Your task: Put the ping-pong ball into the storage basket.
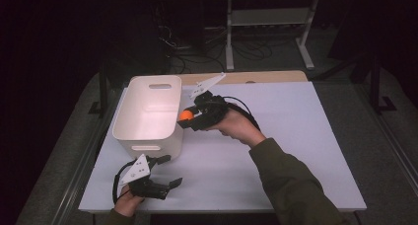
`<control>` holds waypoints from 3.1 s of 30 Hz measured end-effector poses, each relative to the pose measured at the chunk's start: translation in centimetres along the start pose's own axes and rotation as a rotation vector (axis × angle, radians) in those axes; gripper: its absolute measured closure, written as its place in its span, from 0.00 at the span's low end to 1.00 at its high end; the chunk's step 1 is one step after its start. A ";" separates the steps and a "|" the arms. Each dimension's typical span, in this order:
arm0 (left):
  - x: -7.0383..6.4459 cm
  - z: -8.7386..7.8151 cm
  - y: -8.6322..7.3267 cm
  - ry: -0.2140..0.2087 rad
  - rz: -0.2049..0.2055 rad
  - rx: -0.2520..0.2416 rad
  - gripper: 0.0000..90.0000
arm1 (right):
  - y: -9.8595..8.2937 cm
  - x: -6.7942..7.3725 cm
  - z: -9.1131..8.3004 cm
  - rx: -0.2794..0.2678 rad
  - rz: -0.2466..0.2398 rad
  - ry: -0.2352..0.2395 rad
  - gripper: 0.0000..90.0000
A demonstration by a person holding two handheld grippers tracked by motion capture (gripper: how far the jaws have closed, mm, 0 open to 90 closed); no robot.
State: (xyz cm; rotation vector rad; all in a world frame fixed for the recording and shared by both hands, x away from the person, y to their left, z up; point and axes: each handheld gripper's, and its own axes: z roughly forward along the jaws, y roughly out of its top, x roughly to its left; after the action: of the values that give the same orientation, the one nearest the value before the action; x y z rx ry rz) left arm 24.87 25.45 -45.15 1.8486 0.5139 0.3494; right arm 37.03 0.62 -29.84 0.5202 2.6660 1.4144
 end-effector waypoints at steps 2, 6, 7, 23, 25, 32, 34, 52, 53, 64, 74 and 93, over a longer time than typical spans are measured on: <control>0.0 0.0 0.0 0.000 0.001 0.000 0.16 | 0.2 -0.1 0.1 0.000 0.000 0.001 0.55; 0.0 0.0 0.0 0.000 0.000 0.000 0.16 | 0.5 -0.1 0.4 -0.005 0.006 0.003 0.55; 0.0 0.0 0.0 0.000 0.000 0.000 0.16 | 0.6 -0.1 0.5 -0.007 0.005 0.005 0.55; 0.0 0.0 0.0 0.001 0.002 -0.001 0.16 | 1.8 0.0 2.1 -0.014 0.004 0.020 0.55; 0.0 0.0 0.0 0.001 0.001 -0.002 0.16 | 1.9 -0.1 2.4 -0.015 0.006 0.023 0.55; 0.0 0.0 0.0 0.001 -0.001 -0.001 0.16 | 2.2 -0.2 3.6 -0.009 0.011 0.026 0.55; 0.0 0.0 0.0 0.001 -0.001 -0.001 0.16 | 2.2 -0.2 3.9 -0.009 0.010 0.026 0.55; 0.0 0.0 0.0 0.001 0.002 0.000 0.16 | 2.6 0.2 6.3 0.027 -0.013 0.038 0.55; 0.0 0.0 0.0 0.001 0.002 0.000 0.16 | 2.6 0.2 6.4 0.029 -0.013 0.040 0.53; 0.0 0.0 0.0 0.001 0.000 -0.002 0.16 | 2.4 -0.2 5.1 0.005 0.002 0.012 0.39; 0.0 0.0 0.0 0.000 0.000 0.001 0.16 | 1.1 -0.7 3.2 -0.009 0.020 -0.015 0.36; 0.0 0.0 0.0 0.000 -0.002 0.002 0.16 | -1.9 -1.7 0.9 -0.030 0.054 -0.071 0.22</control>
State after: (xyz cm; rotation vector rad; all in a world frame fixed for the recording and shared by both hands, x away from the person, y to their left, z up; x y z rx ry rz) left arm 24.87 25.44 -45.15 1.8501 0.5170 0.3475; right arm 38.30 -0.21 -32.09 0.6323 2.5902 1.4203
